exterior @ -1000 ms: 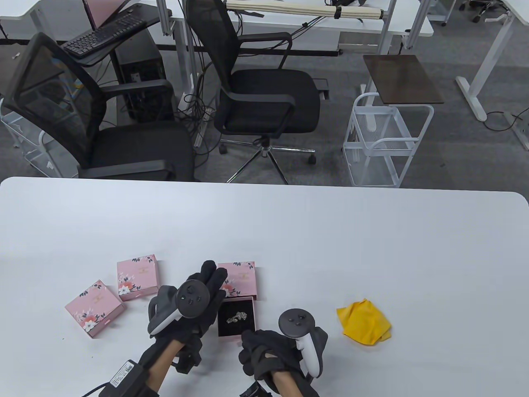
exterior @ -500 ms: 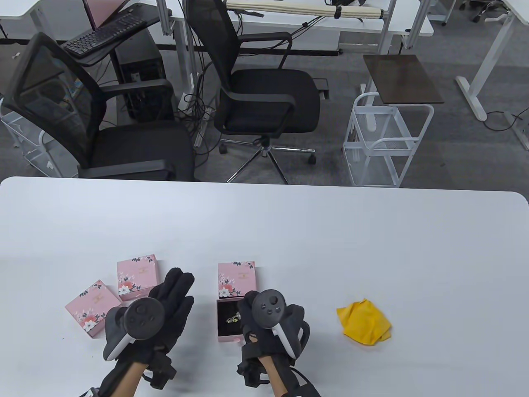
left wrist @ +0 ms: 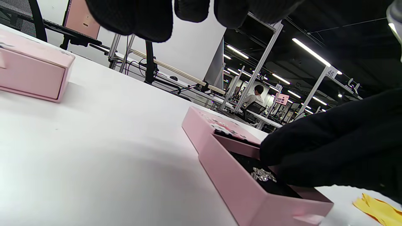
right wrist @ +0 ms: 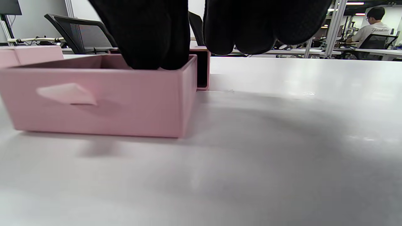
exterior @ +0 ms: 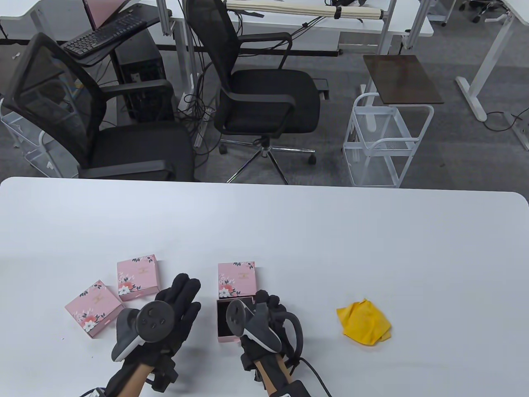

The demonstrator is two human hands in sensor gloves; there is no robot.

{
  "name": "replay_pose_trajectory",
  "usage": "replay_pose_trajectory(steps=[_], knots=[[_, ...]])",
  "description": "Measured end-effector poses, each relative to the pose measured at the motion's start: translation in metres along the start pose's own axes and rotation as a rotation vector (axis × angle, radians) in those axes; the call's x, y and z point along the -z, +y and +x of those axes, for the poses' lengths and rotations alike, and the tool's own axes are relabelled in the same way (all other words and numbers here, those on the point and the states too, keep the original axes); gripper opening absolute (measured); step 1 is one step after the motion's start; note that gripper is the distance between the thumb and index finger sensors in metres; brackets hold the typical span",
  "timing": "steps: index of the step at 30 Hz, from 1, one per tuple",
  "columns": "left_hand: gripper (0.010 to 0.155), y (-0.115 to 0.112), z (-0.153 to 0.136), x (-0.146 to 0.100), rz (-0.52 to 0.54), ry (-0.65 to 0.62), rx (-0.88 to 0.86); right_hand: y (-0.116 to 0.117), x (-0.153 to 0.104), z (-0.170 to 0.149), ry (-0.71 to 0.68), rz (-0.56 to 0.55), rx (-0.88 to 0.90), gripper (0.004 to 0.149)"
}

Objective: Dust necklace

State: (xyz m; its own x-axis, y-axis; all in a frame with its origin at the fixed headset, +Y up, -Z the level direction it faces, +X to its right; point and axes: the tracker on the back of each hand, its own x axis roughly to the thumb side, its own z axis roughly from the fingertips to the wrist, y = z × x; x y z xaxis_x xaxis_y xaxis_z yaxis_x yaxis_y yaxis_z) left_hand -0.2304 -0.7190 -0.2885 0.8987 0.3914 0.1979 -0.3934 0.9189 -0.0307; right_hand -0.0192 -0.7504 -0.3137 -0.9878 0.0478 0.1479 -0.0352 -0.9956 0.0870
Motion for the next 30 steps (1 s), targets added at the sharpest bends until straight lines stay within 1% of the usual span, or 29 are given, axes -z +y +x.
replay_pose_trajectory(steps=[2,8,12,16,23,26,30], knots=[[0.058,-0.001,0.0,0.0,0.0,-0.002,0.006,0.003,0.0,0.002,0.004,0.021,-0.033,0.046],[0.059,-0.003,0.001,-0.001,-0.002,-0.005,0.022,0.007,0.0,0.007,0.004,-0.017,-0.076,0.046],[0.059,-0.002,0.002,-0.001,-0.005,-0.006,0.025,0.008,0.001,0.011,-0.007,-0.045,-0.124,0.042],[0.059,-0.002,0.001,0.0,0.001,-0.006,0.019,0.008,0.001,0.01,-0.005,-0.035,-0.108,0.038],[0.059,-0.003,0.002,-0.001,0.009,-0.012,0.018,0.009,0.001,0.012,-0.038,-0.039,-0.131,0.039],[0.06,-0.003,0.002,-0.001,0.008,-0.015,0.026,0.007,-0.001,0.012,-0.045,-0.048,-0.13,0.039],[0.06,-0.003,0.003,-0.001,0.016,-0.023,0.026,-0.004,-0.006,0.011,-0.057,-0.118,-0.095,0.04]])
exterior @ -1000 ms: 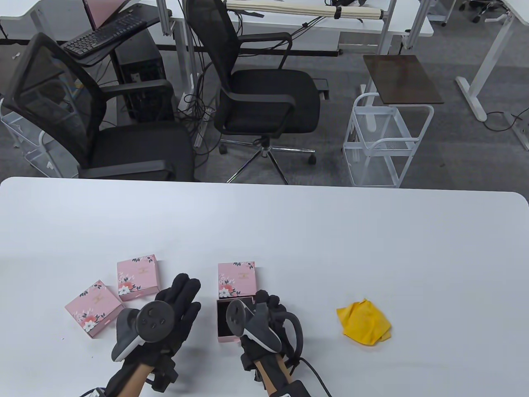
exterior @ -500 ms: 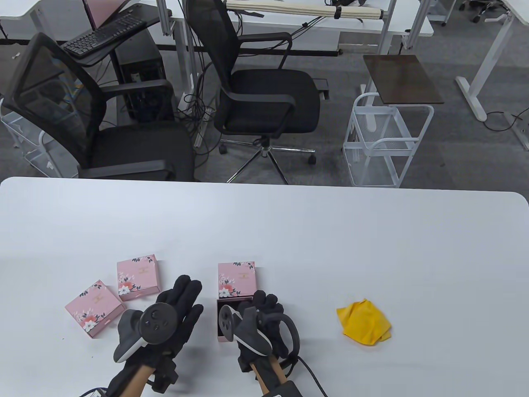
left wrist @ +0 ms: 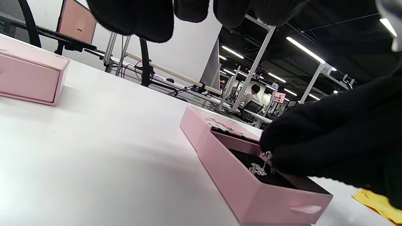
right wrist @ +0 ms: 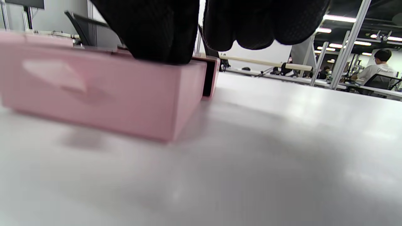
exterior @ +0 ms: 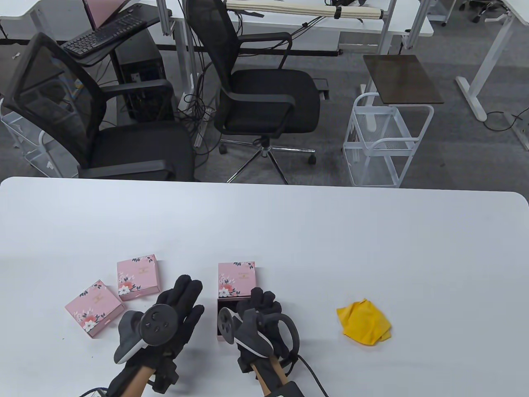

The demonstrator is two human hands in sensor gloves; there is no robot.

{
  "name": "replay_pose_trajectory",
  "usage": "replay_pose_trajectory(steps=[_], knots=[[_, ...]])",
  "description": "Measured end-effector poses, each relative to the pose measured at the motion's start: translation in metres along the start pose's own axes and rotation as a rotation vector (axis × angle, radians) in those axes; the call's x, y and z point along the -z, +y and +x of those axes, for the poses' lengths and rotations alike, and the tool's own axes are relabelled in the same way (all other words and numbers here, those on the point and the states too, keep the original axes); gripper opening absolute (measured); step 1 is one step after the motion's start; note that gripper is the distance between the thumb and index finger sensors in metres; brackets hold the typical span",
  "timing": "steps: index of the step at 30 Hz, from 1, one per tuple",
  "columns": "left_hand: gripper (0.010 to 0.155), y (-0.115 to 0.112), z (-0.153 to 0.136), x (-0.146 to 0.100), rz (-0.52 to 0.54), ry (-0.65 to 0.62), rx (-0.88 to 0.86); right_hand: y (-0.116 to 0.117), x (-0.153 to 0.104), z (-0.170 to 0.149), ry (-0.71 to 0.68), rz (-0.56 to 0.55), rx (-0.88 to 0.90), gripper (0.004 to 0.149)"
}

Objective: Dust necklace

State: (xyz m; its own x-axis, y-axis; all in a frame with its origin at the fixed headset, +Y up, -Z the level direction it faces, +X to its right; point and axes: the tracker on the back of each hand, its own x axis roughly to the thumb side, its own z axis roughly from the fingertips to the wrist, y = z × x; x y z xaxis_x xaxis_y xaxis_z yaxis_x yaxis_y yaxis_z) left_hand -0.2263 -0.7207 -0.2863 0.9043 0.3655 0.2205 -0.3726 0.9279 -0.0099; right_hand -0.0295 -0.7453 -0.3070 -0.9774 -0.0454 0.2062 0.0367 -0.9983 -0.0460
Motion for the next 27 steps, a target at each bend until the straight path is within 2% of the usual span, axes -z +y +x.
replay_pose_trajectory(steps=[11,27], knots=[[0.06,-0.002,0.002,-0.001,0.014,-0.013,-0.003,-0.042,-0.013,0.002,-0.032,-0.216,0.182,0.042],[0.061,-0.003,0.005,-0.001,0.032,-0.032,-0.015,-0.073,-0.02,0.001,-0.056,-0.32,0.304,0.042]])
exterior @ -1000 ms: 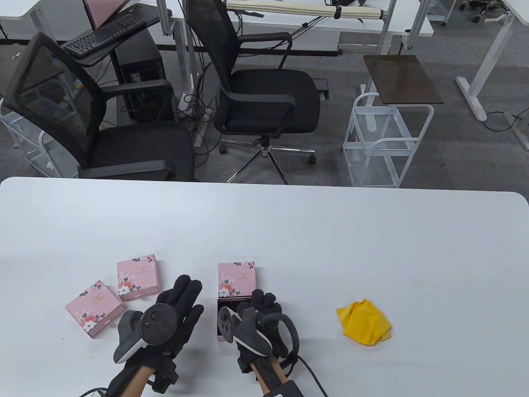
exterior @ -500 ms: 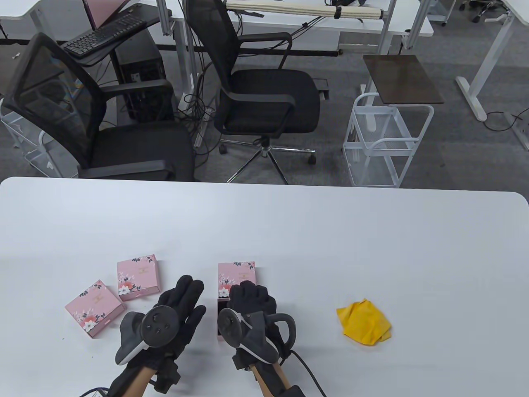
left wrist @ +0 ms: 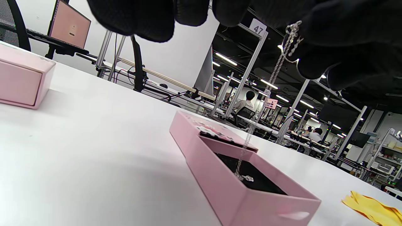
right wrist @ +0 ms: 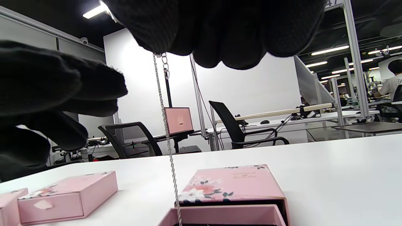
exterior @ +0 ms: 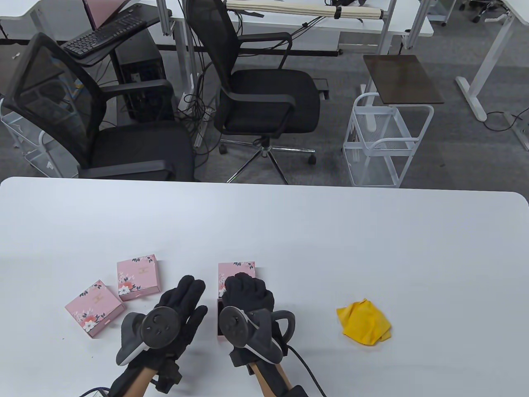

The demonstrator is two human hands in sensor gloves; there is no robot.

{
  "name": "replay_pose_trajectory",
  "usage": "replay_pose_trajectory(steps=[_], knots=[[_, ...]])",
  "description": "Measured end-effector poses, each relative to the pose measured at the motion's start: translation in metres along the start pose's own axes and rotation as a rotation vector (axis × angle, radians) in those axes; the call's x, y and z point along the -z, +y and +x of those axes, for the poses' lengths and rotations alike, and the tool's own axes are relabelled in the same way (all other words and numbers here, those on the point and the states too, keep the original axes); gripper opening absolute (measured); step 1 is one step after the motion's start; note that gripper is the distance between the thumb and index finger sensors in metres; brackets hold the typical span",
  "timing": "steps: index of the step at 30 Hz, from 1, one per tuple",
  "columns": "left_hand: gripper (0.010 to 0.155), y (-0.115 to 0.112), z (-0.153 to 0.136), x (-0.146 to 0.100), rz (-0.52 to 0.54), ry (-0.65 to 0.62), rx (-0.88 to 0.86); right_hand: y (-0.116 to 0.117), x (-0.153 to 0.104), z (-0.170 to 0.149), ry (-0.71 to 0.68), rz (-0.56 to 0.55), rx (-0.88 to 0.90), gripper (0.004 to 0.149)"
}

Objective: Dust necklace

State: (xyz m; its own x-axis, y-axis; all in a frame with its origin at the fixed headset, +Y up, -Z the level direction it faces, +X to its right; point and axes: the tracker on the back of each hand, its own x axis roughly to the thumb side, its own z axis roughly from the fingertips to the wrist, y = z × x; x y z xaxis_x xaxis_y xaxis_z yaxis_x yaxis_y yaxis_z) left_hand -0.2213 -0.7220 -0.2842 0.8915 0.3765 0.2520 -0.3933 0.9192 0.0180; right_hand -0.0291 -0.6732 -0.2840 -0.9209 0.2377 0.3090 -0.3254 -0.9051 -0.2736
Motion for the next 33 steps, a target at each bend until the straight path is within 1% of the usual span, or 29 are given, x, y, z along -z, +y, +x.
replay_pose_trajectory(steps=[5,9,13,17,21,23,26,27,30,33], knots=[[0.063,-0.001,0.003,0.0,0.004,-0.022,-0.024,-0.014,-0.001,0.009,-0.028,-0.048,0.032,0.042],[0.068,-0.001,0.006,0.0,0.009,-0.047,-0.06,-0.023,-0.001,0.015,-0.046,-0.075,0.053,0.042],[0.073,0.002,0.008,-0.001,0.039,-0.073,-0.162,-0.031,-0.001,0.02,-0.07,-0.097,0.08,0.042],[0.074,0.005,0.009,-0.003,0.077,-0.092,-0.29,-0.035,-0.002,0.023,-0.094,-0.077,0.149,0.042],[0.068,0.007,0.006,-0.003,0.104,-0.073,-0.369,-0.038,-0.003,0.025,-0.106,-0.049,0.22,0.042],[0.059,0.009,0.003,-0.004,0.158,-0.047,-0.404,-0.039,-0.003,0.026,-0.111,-0.046,0.232,0.042],[0.043,0.013,0.001,-0.005,0.203,-0.042,-0.461,-0.04,-0.003,0.025,-0.111,-0.058,0.229,0.042],[0.041,0.014,0.0,-0.006,0.211,-0.041,-0.475,-0.041,-0.002,0.023,-0.105,-0.062,0.233,0.042],[0.04,0.019,-0.001,-0.006,0.186,-0.059,-0.502,-0.04,0.0,0.017,-0.078,-0.066,0.241,0.042],[0.04,0.022,-0.003,-0.005,0.151,-0.077,-0.565,-0.035,0.002,0.009,-0.046,-0.044,0.27,0.042]])
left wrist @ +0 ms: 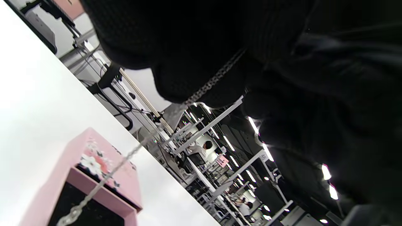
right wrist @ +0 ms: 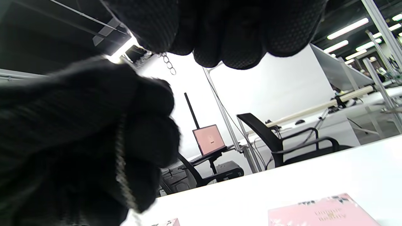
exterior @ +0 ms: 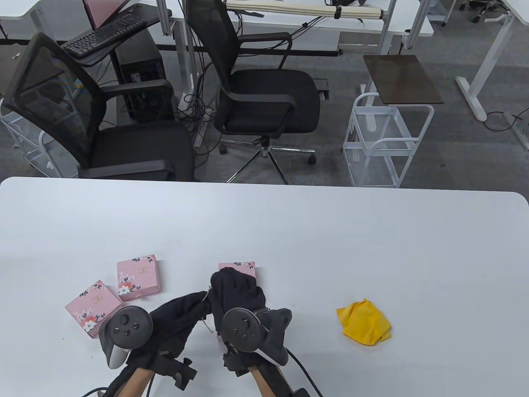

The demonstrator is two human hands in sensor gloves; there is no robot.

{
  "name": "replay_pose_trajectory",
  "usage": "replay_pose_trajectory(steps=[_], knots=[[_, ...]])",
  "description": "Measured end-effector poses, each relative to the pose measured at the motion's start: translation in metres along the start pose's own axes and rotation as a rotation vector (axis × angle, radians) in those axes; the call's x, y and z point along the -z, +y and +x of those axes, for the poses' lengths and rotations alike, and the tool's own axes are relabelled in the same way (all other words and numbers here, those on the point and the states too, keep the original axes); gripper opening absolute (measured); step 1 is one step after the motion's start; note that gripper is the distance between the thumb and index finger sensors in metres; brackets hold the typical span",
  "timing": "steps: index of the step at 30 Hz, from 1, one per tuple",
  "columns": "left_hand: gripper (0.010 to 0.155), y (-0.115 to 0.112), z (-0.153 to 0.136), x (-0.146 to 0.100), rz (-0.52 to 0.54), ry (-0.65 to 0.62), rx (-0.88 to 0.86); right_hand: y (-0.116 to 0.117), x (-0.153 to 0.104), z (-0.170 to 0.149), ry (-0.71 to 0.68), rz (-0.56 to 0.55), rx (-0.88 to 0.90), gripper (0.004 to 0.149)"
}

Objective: Dust necklace

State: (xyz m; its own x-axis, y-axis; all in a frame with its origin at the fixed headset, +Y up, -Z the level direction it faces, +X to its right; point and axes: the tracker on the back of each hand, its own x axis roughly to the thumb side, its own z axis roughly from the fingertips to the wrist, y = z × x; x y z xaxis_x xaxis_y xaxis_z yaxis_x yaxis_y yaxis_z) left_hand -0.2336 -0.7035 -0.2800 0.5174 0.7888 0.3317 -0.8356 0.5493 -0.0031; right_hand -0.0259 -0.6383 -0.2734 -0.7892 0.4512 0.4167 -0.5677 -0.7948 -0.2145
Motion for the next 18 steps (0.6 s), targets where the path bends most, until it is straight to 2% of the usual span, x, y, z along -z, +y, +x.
replay_pose_trajectory(steps=[7,14,18], knots=[[0.039,0.002,-0.006,0.003,-0.113,0.031,-0.231,0.018,-0.007,-0.018,0.076,0.1,0.119,0.042],[0.039,0.002,-0.01,0.004,-0.121,0.056,-0.316,0.023,-0.009,-0.024,0.106,0.09,0.174,0.042],[0.039,0.002,-0.015,0.003,-0.087,0.085,-0.403,0.023,-0.011,-0.027,0.114,0.08,0.175,0.046]])
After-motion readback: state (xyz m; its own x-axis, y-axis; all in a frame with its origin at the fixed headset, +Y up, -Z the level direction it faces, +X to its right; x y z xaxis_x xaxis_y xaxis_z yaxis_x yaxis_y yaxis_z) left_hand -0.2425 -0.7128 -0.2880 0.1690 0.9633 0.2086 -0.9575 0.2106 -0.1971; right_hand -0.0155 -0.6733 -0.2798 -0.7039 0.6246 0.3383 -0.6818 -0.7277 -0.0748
